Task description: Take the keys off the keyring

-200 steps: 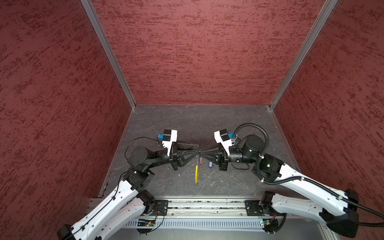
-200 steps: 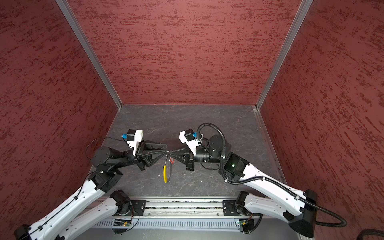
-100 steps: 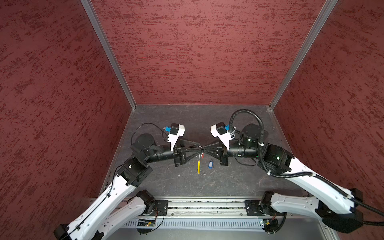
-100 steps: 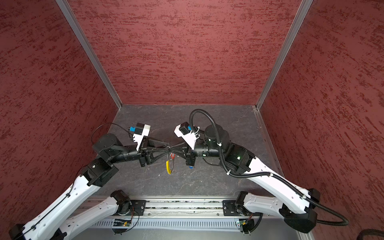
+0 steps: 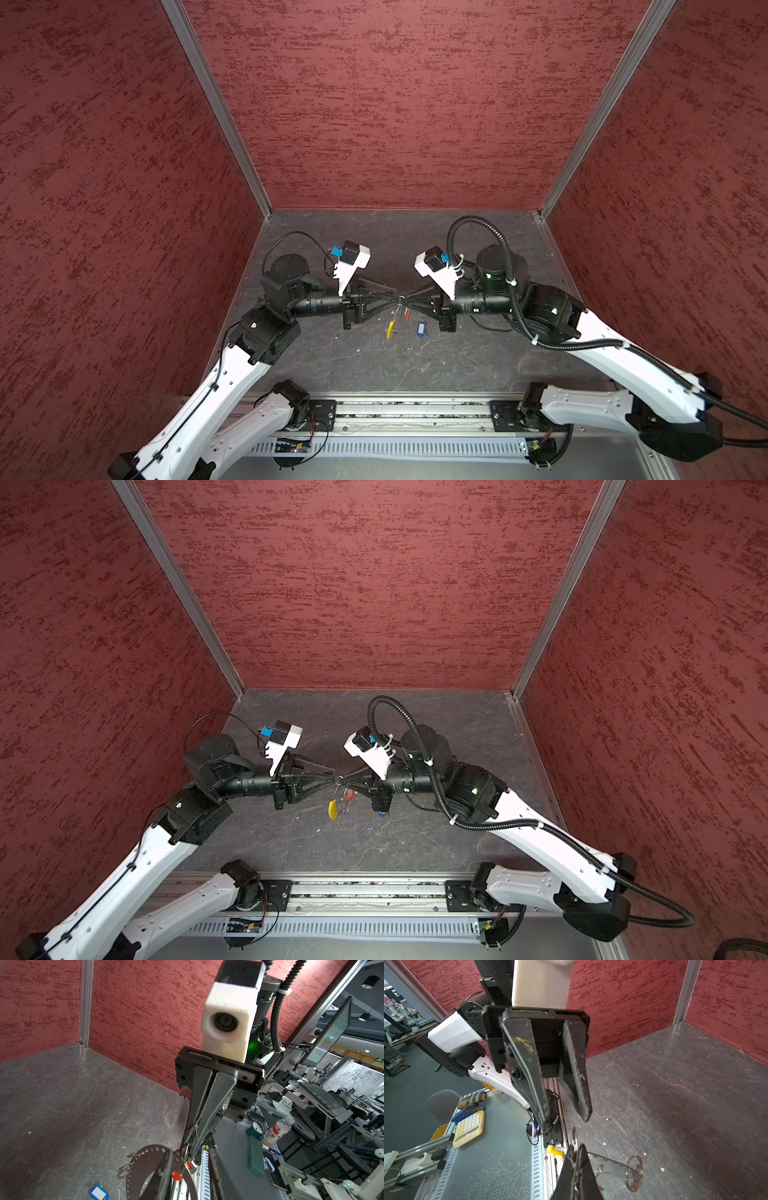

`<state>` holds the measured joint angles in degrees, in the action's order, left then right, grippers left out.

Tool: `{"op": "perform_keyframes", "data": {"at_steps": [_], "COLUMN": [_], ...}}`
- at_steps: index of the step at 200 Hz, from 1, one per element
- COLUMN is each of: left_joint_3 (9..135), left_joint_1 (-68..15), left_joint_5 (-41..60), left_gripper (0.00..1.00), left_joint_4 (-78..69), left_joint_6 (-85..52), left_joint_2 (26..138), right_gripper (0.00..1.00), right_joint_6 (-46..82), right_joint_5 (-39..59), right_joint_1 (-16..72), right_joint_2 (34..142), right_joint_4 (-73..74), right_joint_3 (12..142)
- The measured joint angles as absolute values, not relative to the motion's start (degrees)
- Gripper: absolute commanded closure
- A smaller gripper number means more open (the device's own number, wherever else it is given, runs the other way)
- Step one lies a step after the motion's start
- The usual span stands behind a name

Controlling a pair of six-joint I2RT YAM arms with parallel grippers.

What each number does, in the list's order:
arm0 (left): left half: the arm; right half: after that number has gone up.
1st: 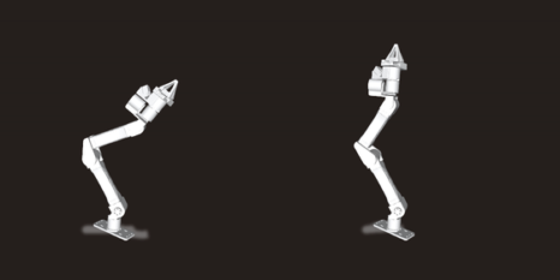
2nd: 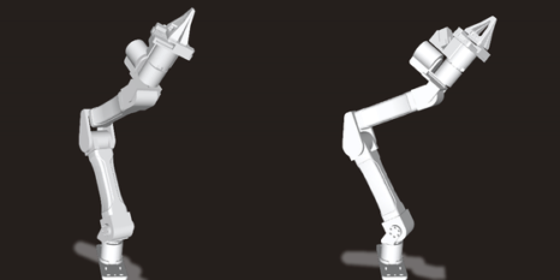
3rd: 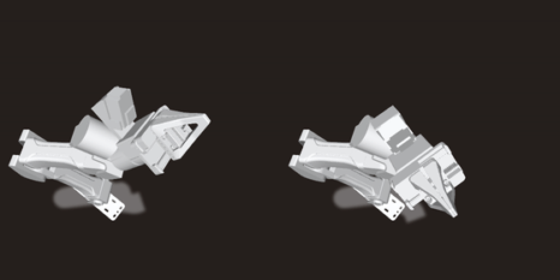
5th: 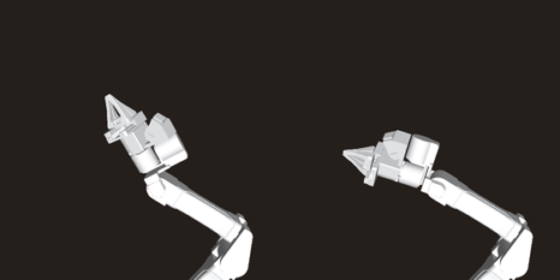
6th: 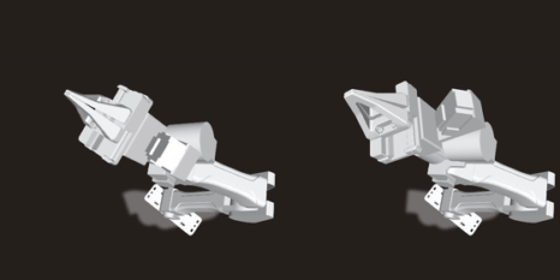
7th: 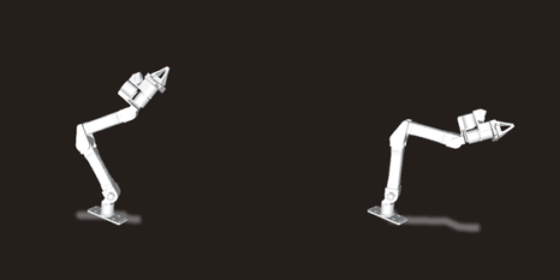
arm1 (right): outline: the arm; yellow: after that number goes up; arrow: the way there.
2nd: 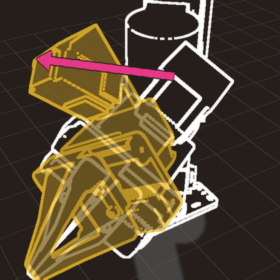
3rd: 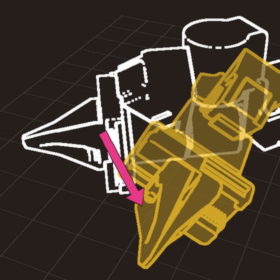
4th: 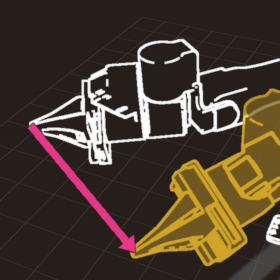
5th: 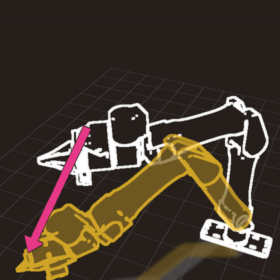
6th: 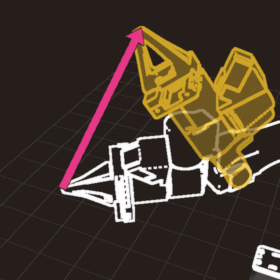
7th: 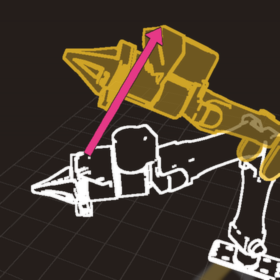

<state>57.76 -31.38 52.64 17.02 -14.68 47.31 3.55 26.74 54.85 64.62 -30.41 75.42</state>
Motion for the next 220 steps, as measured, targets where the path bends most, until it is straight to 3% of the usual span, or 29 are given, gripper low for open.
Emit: {"op": "perform_keyframes", "data": {"at_steps": [89,135,143,159,189,220], "left_joint_3": [58.4,58.4,58.4,58.4,56.9,51.9], "left_joint_1": [-31.7,-32.6,-32.8,-33.4,-34.0,-34.7], "left_joint_5": [53.8,53.2,52.9,52.2,51.1,49.1], "left_gripper": [0.93,0.94,1.00,1.00,1.00,1.00], "left_joint_4": [19.4,19.5,19.4,19.2,15.4,8.5], "left_joint_6": [-13.0,-11.8,-11.7,-11.3,-12.4,-15.0], "left_joint_2": [49.2,49.5,49.5,49.5,49.1,46.9], "right_gripper": [1.00,1.00,1.00,1.00,0.62,0.51], "right_joint_6": [3.4,3.4,3.5,3.6,4.0,4.2], "right_joint_5": [26.7,26.7,26.6,26.6,25.3,23.0], "right_joint_1": [54.8,54.8,54.8,54.8,54.8,54.8], "right_joint_2": [65.2,65.2,65.2,65.2,65.0,63.0], "right_joint_4": [-30.4,-31.3,-31.4,-31.7,-31.5,-25.6], "right_joint_3": [75.5,75.6,75.6,75.7,75.6,72.9]}}
